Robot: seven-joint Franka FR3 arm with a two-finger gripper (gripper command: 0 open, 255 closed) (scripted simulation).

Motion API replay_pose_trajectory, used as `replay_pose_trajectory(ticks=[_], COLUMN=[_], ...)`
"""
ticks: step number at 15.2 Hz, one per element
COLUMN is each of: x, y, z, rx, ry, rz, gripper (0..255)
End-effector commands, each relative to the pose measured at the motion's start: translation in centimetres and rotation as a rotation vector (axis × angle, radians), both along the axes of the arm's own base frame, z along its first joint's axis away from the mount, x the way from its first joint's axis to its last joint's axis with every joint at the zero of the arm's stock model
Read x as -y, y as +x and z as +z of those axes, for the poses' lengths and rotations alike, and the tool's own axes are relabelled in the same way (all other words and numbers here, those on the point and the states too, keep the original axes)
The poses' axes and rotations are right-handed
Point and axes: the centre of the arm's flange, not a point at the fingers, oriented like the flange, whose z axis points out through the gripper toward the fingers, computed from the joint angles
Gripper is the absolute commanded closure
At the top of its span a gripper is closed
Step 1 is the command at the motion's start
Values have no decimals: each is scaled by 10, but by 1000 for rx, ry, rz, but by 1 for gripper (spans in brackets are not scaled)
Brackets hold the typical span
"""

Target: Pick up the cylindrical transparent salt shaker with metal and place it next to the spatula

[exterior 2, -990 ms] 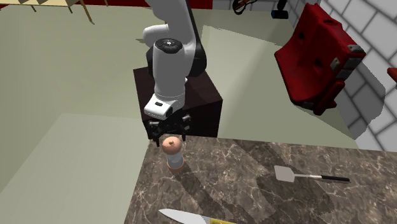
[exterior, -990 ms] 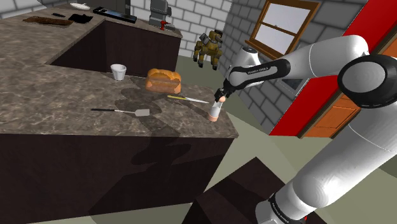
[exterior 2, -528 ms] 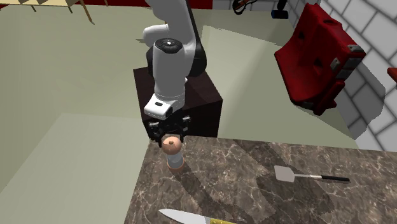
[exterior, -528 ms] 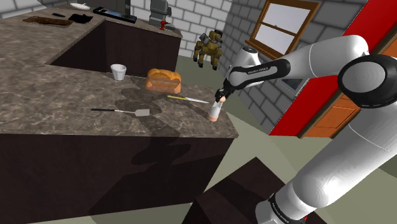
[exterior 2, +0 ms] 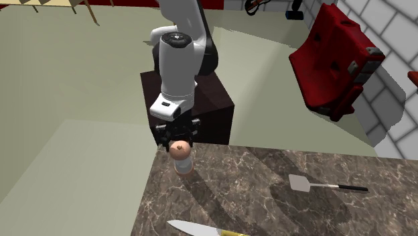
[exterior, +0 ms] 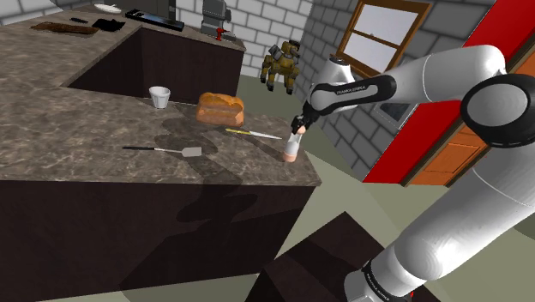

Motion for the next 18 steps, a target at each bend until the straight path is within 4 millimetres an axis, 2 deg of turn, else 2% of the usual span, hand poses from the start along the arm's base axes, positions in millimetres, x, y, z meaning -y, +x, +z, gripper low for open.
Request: replay_pose_trajectory(ticks=[1,18], x=[0,0], y=[0,0], z=[11,101], rx=[0,0], ry=[0,0], rz=[0,0], gripper=[255,255])
